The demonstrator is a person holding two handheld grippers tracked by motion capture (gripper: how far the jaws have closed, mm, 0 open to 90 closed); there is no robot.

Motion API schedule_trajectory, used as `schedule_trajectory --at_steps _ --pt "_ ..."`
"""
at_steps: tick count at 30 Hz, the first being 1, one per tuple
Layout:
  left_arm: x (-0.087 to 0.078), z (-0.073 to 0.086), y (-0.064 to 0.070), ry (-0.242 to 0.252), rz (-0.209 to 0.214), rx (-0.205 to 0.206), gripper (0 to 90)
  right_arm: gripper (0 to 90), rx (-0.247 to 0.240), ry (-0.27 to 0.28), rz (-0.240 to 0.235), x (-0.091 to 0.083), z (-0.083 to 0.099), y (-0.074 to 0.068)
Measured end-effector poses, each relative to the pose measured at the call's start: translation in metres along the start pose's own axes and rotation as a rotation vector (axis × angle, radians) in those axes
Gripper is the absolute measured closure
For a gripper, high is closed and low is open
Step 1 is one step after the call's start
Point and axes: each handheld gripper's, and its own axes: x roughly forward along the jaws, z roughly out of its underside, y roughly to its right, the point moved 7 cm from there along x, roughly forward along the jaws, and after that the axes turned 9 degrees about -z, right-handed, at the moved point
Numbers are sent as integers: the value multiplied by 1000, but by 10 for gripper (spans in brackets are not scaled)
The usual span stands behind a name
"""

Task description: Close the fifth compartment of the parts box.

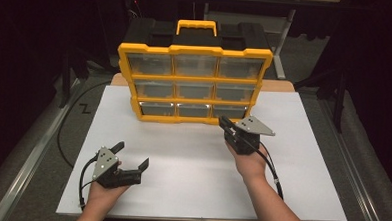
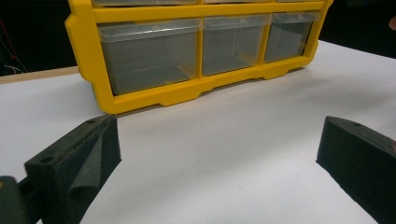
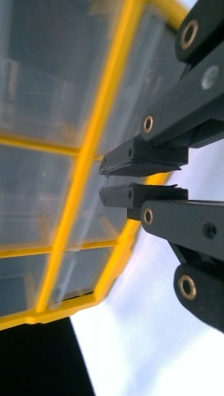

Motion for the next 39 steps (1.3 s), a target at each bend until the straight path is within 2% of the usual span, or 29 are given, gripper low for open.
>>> schedule_trajectory --at_steps 8,9,10,13,14,18,20,21,22,24,25,26,30,34,36,39 --pt "1 2 0 -12 0 2 3 833 25 -40 0 -22 39 9" --pt "1 2 0 -13 0 1 3 823 25 -46 -2 -30 44 12" --pt "1 2 0 -17 3 2 3 823 25 -46 -2 -30 44 12" --pt "0 2 -1 -19 11 -10 3 756 28 -47 -9 -49 48 19" --pt "0 1 -2 -17 8 -10 3 756 28 -47 -9 -49 48 19" --pt "-1 1 -5 -16 -5 -17 3 643 54 -48 -8 -69 56 29" --pt "-1 1 -6 -16 -8 -20 3 563 69 -35 -15 -79 59 35" --pt "-2 1 -6 -16 -10 -19 3 487 85 -29 -17 -89 62 42" --pt "-1 1 -6 -17 -11 -18 3 487 85 -29 -17 -89 62 42" --pt "-2 1 -5 -18 -13 -15 3 411 82 -15 -2 -99 66 47" --pt "-2 1 -6 -19 -14 -14 3 335 88 10 7 -110 70 53" --pt "-2 1 -6 -19 -15 -14 3 335 88 10 7 -110 70 53" --pt "-3 1 -5 -19 -17 -11 3 174 96 28 16 -127 78 59" --pt "-6 -1 -4 -11 -9 -1 3 11 114 38 44 -136 83 60" --pt "-6 -1 -4 -12 -9 -2 4 11 113 47 60 -137 81 59" --pt "-7 -1 -3 -10 -5 3 3 11 86 73 65 -137 77 55"
